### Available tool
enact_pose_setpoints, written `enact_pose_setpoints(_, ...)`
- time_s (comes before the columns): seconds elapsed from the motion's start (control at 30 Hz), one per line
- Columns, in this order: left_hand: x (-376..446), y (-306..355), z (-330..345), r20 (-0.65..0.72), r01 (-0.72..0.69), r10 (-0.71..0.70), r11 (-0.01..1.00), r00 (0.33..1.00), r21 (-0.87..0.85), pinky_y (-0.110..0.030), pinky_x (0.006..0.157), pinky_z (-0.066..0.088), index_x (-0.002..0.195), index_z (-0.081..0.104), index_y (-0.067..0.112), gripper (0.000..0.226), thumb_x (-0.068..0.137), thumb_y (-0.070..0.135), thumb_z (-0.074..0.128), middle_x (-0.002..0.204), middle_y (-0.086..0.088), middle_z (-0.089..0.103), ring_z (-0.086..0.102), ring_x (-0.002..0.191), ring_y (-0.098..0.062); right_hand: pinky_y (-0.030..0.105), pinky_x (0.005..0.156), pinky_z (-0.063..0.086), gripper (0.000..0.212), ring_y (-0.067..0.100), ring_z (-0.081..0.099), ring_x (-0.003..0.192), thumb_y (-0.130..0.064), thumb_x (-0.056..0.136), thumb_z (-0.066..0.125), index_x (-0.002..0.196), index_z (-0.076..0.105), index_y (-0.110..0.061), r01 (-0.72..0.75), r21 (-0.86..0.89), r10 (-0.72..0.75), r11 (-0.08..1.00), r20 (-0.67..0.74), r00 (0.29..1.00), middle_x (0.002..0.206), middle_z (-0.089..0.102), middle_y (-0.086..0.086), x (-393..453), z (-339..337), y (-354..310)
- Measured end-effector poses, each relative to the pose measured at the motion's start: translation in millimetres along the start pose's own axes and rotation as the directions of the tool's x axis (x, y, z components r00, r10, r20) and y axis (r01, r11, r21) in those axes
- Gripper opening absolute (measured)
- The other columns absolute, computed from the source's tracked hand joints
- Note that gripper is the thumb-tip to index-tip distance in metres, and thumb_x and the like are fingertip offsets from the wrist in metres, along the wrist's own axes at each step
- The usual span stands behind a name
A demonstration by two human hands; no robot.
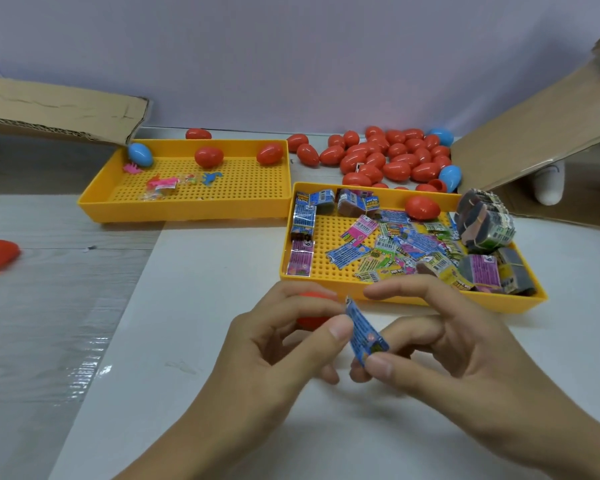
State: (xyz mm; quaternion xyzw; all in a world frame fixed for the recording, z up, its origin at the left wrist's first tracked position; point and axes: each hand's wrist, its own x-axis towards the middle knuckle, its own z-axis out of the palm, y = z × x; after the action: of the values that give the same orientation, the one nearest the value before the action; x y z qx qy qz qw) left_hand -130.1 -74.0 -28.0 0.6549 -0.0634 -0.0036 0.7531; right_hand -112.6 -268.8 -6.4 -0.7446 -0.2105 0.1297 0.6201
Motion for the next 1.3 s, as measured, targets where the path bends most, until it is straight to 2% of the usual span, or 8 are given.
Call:
enact_pose_setpoints(0.23,-0.7,-3.0,-2.7,0.005,0.019,-0.019,0.999,1.0,-0.038,-0.033,0.066,0.056,0.076,0.077,0.009,0.025,0.076,0.033,0.069,0.11,-0.003,0.066,0.069,0.085,-0.022,0.036,0.071,0.049,0.054,0.015,0.067,0.077,-0.039,0.077,0.077,0.125,0.054,-0.047,0.061,-0.066,-0.058,0.996,0.047,0.997,0.078,0.075,0.002,-2.3,-0.7,-0.3)
enact_pose_setpoints(0.37,1.6,-1.5,-4.1,0.062,0.094,-0.089,0.991,0.994,-0.093,-0.035,0.072,0.057,0.075,0.074,0.01,0.027,0.078,0.035,0.065,0.108,0.001,0.067,0.067,0.084,-0.03,0.02,0.063,0.041,0.069,0.011,0.06,0.067,-0.026,0.08,0.077,0.14,0.047,-0.046,0.253,-0.371,-0.223,0.893,0.123,0.967,0.067,0.059,-0.013,-3.0,-6.3,-0.7)
enact_pose_setpoints(0.53,-1.1,1.3,-4.0,0.164,0.1,-0.095,0.995,0.982,-0.022,-0.036,0.074,0.055,0.083,0.075,0.012,0.03,0.083,0.037,0.059,0.117,0.001,0.064,0.063,0.095,-0.035,0.01,0.059,0.034,0.043,0.001,0.043,0.061,-0.023,0.085,0.068,0.126,0.065,-0.036,0.399,-0.487,-0.39,0.777,0.124,0.912,0.068,0.044,-0.011,-0.4,-7.3,-0.7)
enact_pose_setpoints(0.67,-1.2,1.1,-4.1,0.172,0.096,-0.101,0.995,0.98,0.036,-0.03,0.073,0.054,0.087,0.074,0.002,0.041,0.083,0.04,0.058,0.115,0.003,0.065,0.065,0.098,-0.016,0.011,0.054,0.03,0.021,0.0,0.04,0.055,-0.024,0.083,0.073,0.104,0.076,-0.027,0.395,-0.464,-0.443,0.793,0.007,0.897,0.061,0.046,-0.008,-0.7,-3.9,0.1)
enact_pose_setpoints(0.8,0.2,-2.4,-2.7,0.097,0.059,-0.059,0.998,0.994,-0.001,-0.029,0.07,0.051,0.089,0.079,0.01,0.035,0.081,0.039,0.061,0.114,-0.001,0.064,0.065,0.084,-0.016,0.019,0.047,0.03,0.007,0.009,0.039,0.049,-0.041,0.083,0.069,0.085,0.074,-0.036,0.276,-0.294,-0.317,0.915,-0.101,0.943,0.056,0.044,-0.007,-2.6,-2.5,-1.7)
enact_pose_setpoints(0.93,0.1,-4.2,-4.0,0.055,0.031,-0.03,0.999,0.998,-0.017,-0.029,0.072,0.053,0.096,0.08,0.019,0.031,0.078,0.037,0.063,0.117,0.002,0.063,0.067,0.089,-0.02,0.022,0.047,0.03,0.028,0.007,0.038,0.053,-0.056,0.08,0.068,0.081,0.075,-0.03,0.068,-0.066,-0.067,0.996,0.018,0.998,0.056,0.043,0.001,-2.1,-5.6,-0.6)
enact_pose_setpoints(1.13,-2.4,1.7,-4.2,0.214,-0.013,-0.019,0.989,0.977,0.148,-0.019,0.091,0.05,0.11,0.077,0.028,0.035,0.085,0.038,0.055,0.125,0.012,0.057,0.057,0.121,-0.011,0.016,0.048,0.028,0.028,0.006,0.03,0.049,-0.05,0.083,0.067,0.079,0.072,-0.023,-0.219,0.138,0.17,0.966,0.3,0.939,0.055,0.039,-0.012,2.6,-6.0,-1.2)
enact_pose_setpoints(1.3,-3.7,6.2,-2.3,0.222,-0.017,-0.017,0.988,0.975,0.151,-0.017,0.08,0.051,0.105,0.078,0.029,0.029,0.083,0.038,0.062,0.12,0.012,0.058,0.065,0.101,-0.018,0.014,0.048,0.026,0.018,0.003,0.027,0.048,-0.047,0.087,0.063,0.086,0.076,-0.036,-0.287,0.19,0.204,0.939,0.363,0.909,0.055,0.034,-0.018,5.9,-6.5,-6.0)
